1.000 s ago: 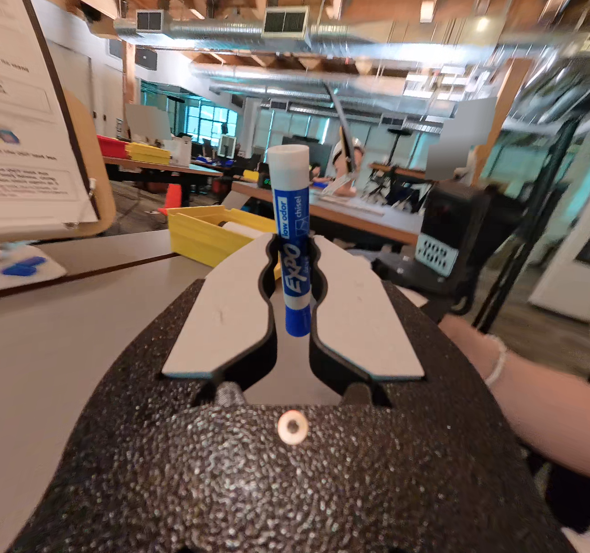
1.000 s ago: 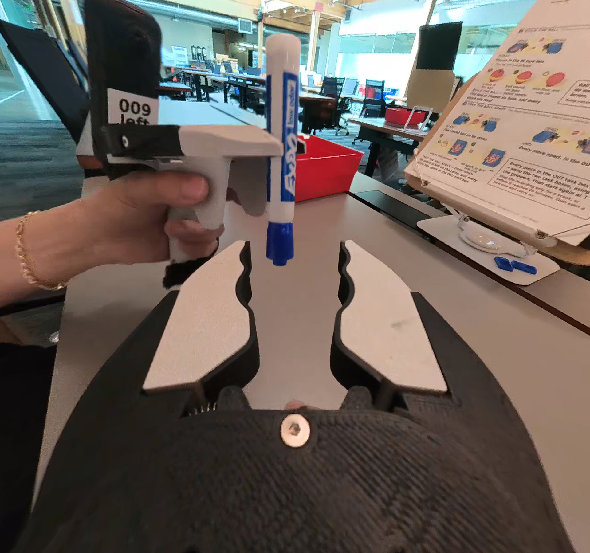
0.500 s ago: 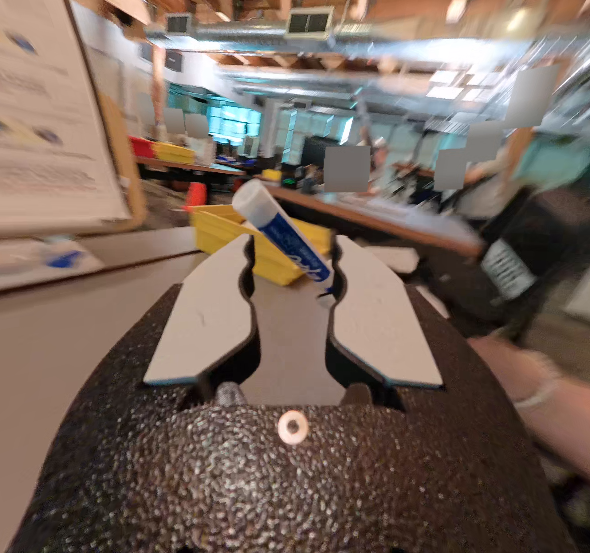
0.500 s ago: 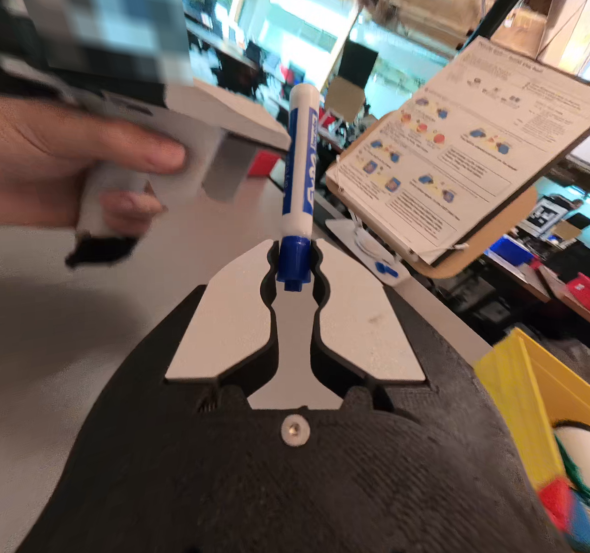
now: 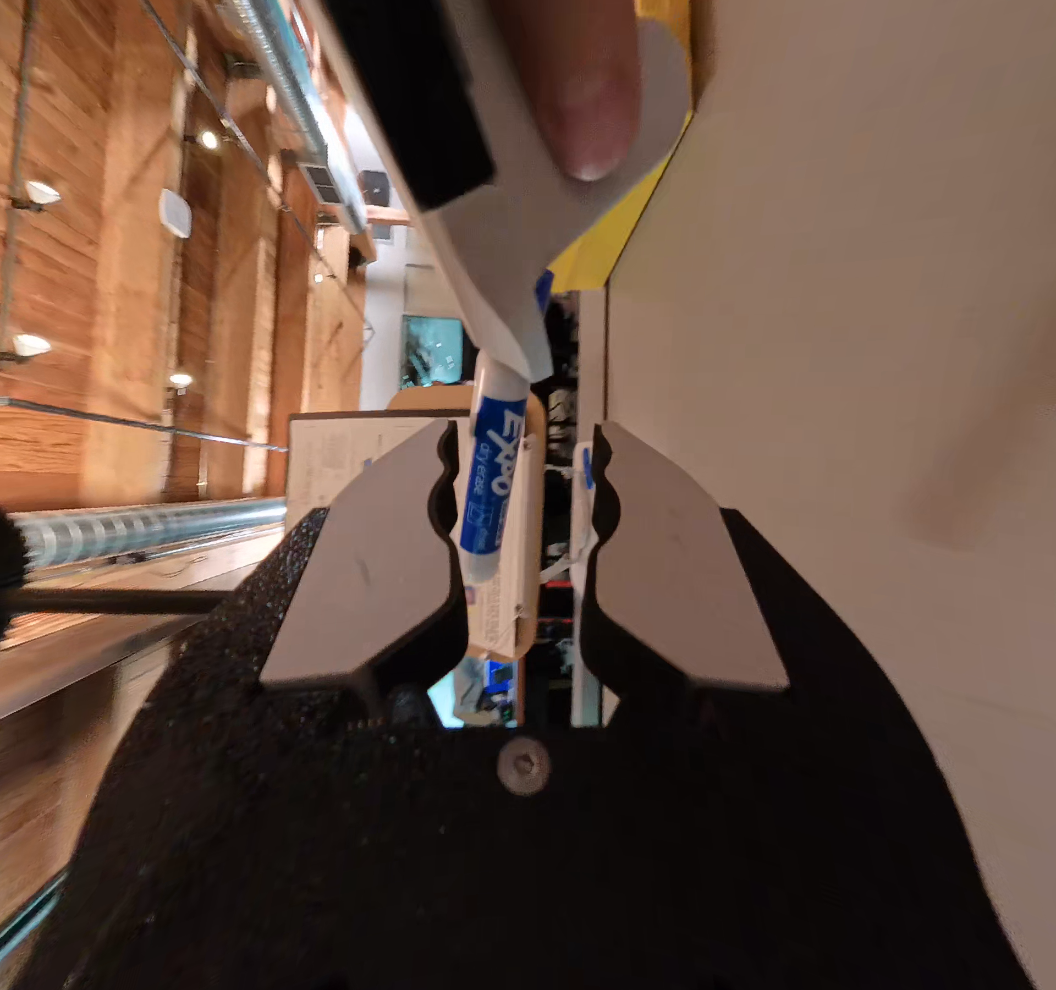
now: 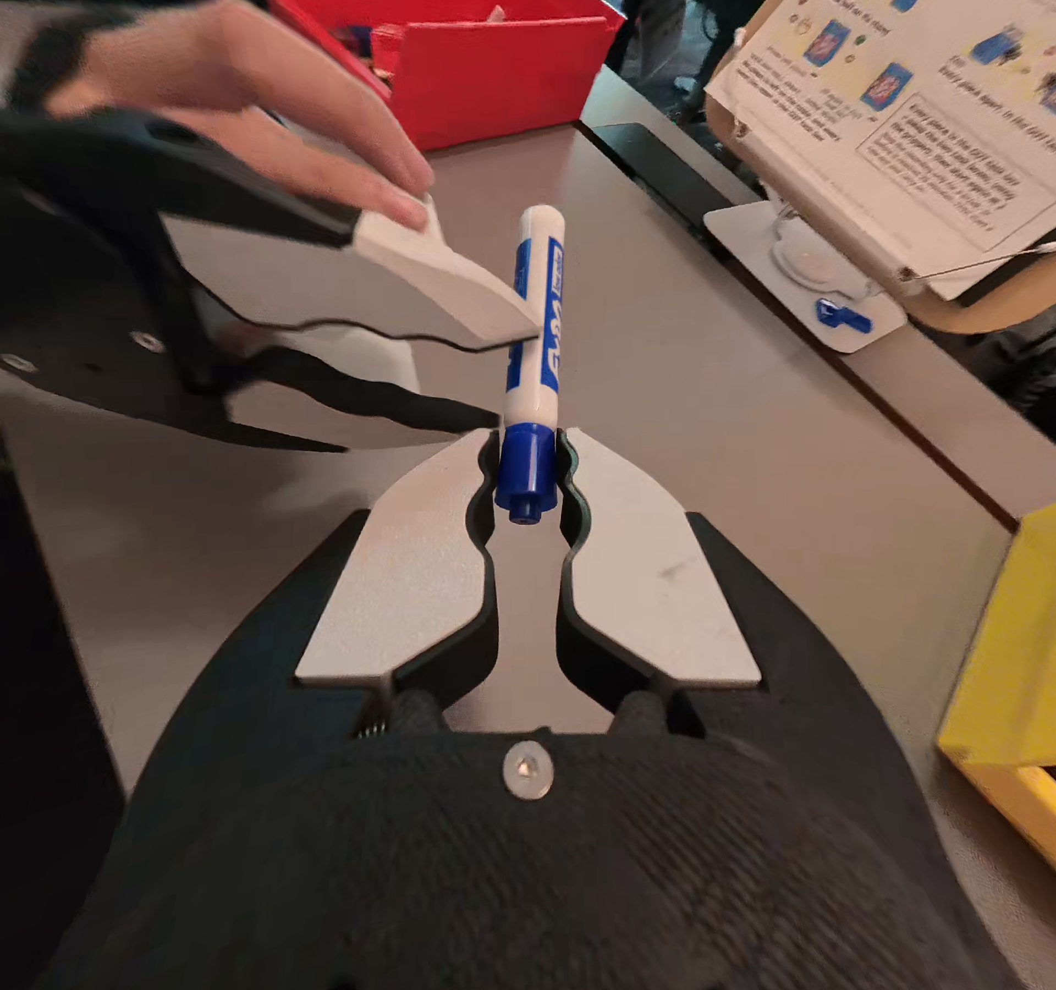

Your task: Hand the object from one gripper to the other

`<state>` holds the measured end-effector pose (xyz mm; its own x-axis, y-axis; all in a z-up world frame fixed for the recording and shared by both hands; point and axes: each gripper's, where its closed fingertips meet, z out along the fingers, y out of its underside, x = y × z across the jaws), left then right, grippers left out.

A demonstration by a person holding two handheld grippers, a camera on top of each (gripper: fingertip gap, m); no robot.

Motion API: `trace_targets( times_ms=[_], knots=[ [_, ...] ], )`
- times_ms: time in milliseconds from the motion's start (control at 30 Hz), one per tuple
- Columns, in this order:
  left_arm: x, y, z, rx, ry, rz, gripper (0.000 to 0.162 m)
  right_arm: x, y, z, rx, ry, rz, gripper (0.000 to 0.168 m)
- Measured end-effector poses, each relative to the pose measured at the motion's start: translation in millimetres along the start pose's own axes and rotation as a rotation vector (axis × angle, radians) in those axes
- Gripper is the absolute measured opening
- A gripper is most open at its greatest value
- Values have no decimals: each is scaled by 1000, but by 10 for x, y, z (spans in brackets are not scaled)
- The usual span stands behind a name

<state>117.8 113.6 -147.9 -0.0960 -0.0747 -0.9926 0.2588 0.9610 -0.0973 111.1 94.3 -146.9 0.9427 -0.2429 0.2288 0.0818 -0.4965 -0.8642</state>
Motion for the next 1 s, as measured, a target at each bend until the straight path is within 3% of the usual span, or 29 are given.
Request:
trace_targets(
  times_ms=[67,133,300,367,500,633,700,900,967,1000],
  knots=[
    [-2,31,36,-33,-48,42,41,-78,-37,-9,29,-68,45,18],
    [-10,54,44,-45,-75,43,20,-113,-70,-11,55,-106,87,18],
    [-191,83,5,-17,-160,-141,18,-88,-298,-108,240,-110,73,22],
    [-263,145,-8,-1,-154,-310,18,-30,-443,-214,355,-92,60,42],
    [-420,210,-49,132,-58,-884,18,130,-531,-333,502,-34,25,50],
    [-606,153,-133,345,91,-1483,18,95,-421,-162,514,-34,-11,50],
    [-647,147,-153,394,122,-1637,19,20,-433,-67,527,-15,-30,51],
    [-648,66,-152,468,180,-1952,18,-93,-418,165,464,247,-288,48],
    [-636,34,-148,492,213,-2036,18,-66,-457,121,486,343,-336,37],
    [-642,34,-151,506,215,-2068,19,-70,-458,109,481,366,-358,22]
  ],
)
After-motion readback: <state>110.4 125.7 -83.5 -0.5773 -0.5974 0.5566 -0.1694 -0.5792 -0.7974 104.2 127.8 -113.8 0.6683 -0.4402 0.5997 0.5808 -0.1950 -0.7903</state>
